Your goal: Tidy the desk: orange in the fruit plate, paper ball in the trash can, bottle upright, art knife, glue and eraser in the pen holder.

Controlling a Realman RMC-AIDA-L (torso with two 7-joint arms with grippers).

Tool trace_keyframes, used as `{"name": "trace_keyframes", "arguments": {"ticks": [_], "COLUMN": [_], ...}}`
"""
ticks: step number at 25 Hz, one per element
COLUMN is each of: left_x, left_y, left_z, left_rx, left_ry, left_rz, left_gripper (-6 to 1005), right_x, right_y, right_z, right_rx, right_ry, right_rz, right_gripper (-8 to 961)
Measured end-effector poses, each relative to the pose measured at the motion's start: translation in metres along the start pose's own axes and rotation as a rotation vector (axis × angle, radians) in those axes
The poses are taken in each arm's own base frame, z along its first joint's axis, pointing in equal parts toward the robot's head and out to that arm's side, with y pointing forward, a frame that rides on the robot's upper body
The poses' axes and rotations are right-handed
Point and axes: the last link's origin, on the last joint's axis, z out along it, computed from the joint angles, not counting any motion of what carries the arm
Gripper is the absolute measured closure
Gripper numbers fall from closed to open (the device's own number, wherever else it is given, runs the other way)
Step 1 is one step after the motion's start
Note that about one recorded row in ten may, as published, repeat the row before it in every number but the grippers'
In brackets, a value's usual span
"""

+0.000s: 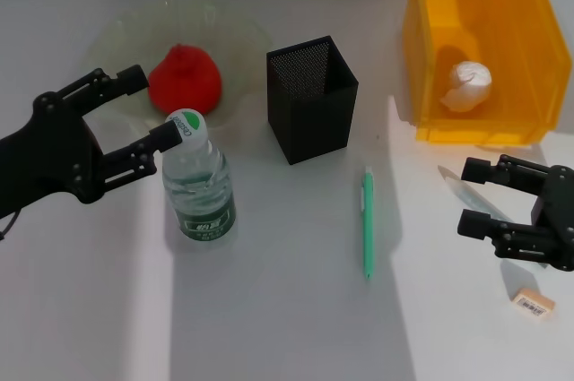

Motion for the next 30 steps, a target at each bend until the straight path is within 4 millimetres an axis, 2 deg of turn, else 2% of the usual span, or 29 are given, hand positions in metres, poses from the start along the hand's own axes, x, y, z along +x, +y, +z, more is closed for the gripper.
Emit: {"name": "trace_keyframes", "arguments": {"ticks": [3, 4, 5, 6, 8, 9, 15, 18, 19, 20, 21, 23, 24, 25, 28, 29, 30], "left_x": [0.012, 0.021, 0.021, 0.027, 0.028, 0.028, 0.014, 0.001, -0.01, -0.01, -0.021, -0.026, -0.031, -0.035, -0.037, -0.038, -0.038], "left_y": [0.001, 0.001, 0.001, 0.002, 0.004, 0.006, 0.019, 0.028, 0.033, 0.033, 0.036, 0.036, 0.036, 0.037, 0.038, 0.039, 0.039], "left_z": [-0.01, -0.017, -0.017, -0.02, -0.021, -0.021, -0.018, -0.012, -0.005, -0.005, 0.001, 0.004, 0.005, 0.007, 0.008, 0.009, 0.01], "left_rx": [-0.01, -0.063, -0.063, -0.155, -0.205, -0.276, -0.323, -0.327, -0.325, -0.325, -0.317, -0.31, -0.301, -0.295, -0.3, -0.305, -0.308], "left_ry": [0.058, 0.059, 0.059, 0.01, -0.027, -0.106, -0.181, -0.197, -0.227, -0.227, -0.272, -0.294, -0.315, -0.335, -0.344, -0.348, -0.35], "left_rz": [-0.018, -0.048, -0.048, -0.085, -0.11, -0.155, -0.201, -0.202, -0.207, -0.207, -0.213, -0.216, -0.219, -0.225, -0.231, -0.234, -0.235], "left_gripper": [221, 222, 222, 223, 224, 224, 227, 229, 230, 230, 231, 231, 231, 231, 231, 231, 231], "right_x": [-0.001, -0.002, -0.002, -0.003, -0.004, -0.006, -0.015, -0.028, -0.037, -0.037, -0.05, -0.056, -0.071, -0.071, -0.095, -0.113, -0.113], "right_y": [0.0, 0.001, 0.001, 0.0, 0.0, -0.001, -0.008, -0.021, -0.027, -0.027, -0.033, -0.035, -0.039, -0.039, -0.042, -0.042, -0.042], "right_z": [0.0, -0.001, -0.001, -0.001, -0.002, -0.003, -0.003, -0.005, -0.007, -0.007, -0.008, -0.008, -0.009, -0.009, -0.007, -0.002, -0.002], "right_rx": [-0.003, -0.007, -0.007, -0.009, -0.008, -0.007, 0.011, 0.053, 0.06, 0.06, 0.058, 0.056, 0.056, 0.056, 0.066, 0.088, 0.088], "right_ry": [-0.003, -0.006, -0.006, -0.006, -0.004, -0.001, -0.02, -0.023, -0.002, -0.002, 0.023, 0.035, 0.075, 0.075, 0.184, 0.314, 0.314], "right_rz": [-0.002, -0.005, -0.005, -0.01, -0.013, -0.019, -0.018, 0.029, 0.054, 0.054, 0.076, 0.09, 0.128, 0.128, 0.173, 0.209, 0.209], "right_gripper": [154, 154, 154, 154, 154, 154, 154, 154, 154, 154, 154, 154, 154, 154, 154, 154, 154]}}
